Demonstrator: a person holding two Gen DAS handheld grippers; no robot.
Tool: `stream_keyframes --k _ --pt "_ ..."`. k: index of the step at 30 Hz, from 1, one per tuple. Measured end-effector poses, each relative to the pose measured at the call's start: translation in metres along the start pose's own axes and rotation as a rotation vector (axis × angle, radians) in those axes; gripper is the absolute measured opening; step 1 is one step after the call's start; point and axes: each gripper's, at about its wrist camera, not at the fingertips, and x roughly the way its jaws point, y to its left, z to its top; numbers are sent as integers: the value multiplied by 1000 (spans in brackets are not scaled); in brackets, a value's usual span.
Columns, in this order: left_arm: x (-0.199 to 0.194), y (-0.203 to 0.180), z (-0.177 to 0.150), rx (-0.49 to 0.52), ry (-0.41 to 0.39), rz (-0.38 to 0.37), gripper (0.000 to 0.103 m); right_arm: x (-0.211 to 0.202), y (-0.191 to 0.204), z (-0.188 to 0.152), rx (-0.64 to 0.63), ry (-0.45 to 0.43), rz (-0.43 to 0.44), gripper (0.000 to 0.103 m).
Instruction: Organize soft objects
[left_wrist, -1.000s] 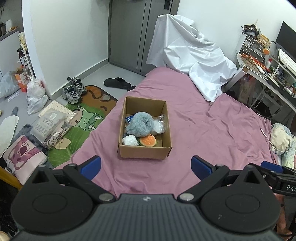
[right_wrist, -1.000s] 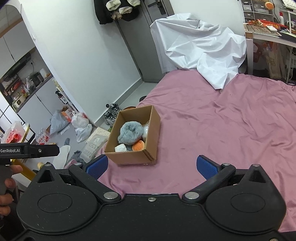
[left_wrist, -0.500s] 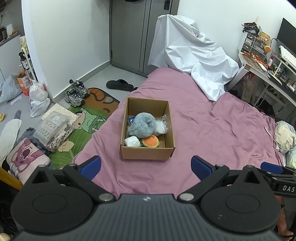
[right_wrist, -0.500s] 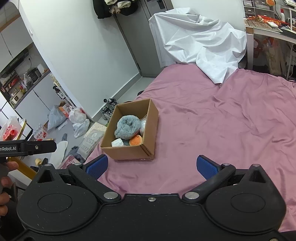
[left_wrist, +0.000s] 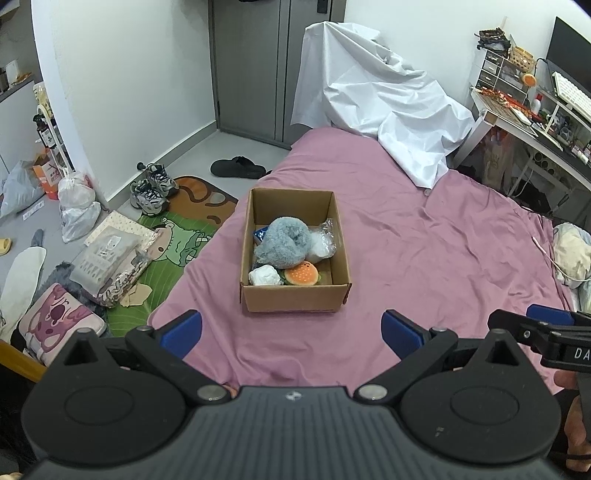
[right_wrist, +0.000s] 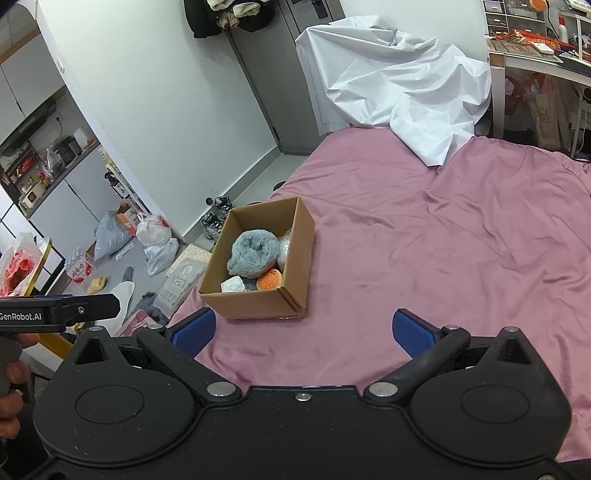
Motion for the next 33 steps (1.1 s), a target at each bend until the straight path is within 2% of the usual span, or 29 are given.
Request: stream_keyframes --k 33 --pt "1 -2 0 2 3 3 102 2 0 0 -6 -14 1 103"
